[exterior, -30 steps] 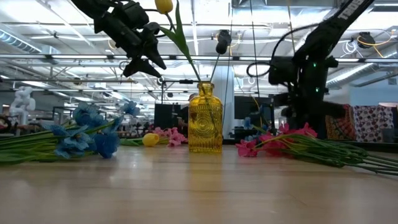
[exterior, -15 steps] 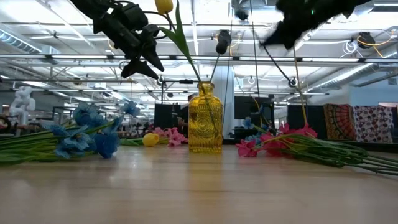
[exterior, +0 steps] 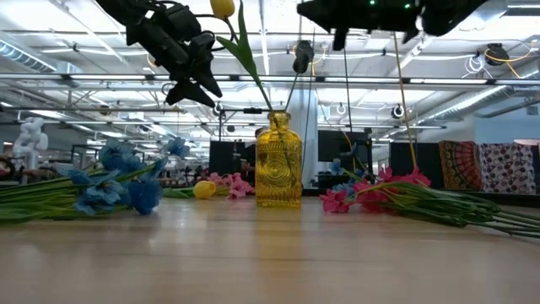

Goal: Sort flowers into vase by color
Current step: Put the black flower into the transparent flower vase, then put the pink flowers into the yellow flower vase

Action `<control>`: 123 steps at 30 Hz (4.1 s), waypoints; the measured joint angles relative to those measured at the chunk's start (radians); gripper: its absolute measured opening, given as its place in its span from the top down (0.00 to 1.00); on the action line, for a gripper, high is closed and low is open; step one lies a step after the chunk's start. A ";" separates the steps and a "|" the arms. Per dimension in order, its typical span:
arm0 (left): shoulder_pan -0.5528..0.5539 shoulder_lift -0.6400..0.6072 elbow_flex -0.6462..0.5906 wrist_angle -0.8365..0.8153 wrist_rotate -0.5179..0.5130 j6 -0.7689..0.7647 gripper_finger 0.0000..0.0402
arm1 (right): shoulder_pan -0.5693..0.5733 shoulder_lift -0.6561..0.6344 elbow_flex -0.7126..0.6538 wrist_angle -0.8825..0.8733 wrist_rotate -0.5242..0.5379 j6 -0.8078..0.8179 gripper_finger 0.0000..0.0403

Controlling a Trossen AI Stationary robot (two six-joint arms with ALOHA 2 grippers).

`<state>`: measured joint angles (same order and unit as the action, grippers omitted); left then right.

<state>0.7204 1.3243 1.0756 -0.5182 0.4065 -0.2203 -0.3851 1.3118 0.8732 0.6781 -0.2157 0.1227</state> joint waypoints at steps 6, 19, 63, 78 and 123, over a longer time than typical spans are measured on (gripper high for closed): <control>0.000 0.000 0.000 -0.062 -0.001 0.063 0.59 | 0.008 0.157 0.000 0.296 0.042 0.016 1.00; 0.000 0.000 0.000 -0.277 -0.141 0.166 0.59 | 0.008 0.222 0.000 0.324 0.115 -0.033 1.00; 0.000 0.000 0.000 -0.185 -0.227 0.233 0.59 | 0.008 0.278 0.001 -0.010 0.140 0.001 0.79; 0.011 0.135 0.000 -0.275 -0.327 0.366 0.59 | 0.008 0.101 0.001 -0.228 0.136 -0.057 0.72; 0.104 0.434 -0.146 -0.368 -0.440 0.435 0.82 | 0.040 -0.057 0.000 -0.483 0.133 -0.030 0.72</control>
<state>0.8239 1.7579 0.9298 -0.8858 -0.0334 0.2147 -0.3454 1.2545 0.8734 0.1949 -0.0831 0.0930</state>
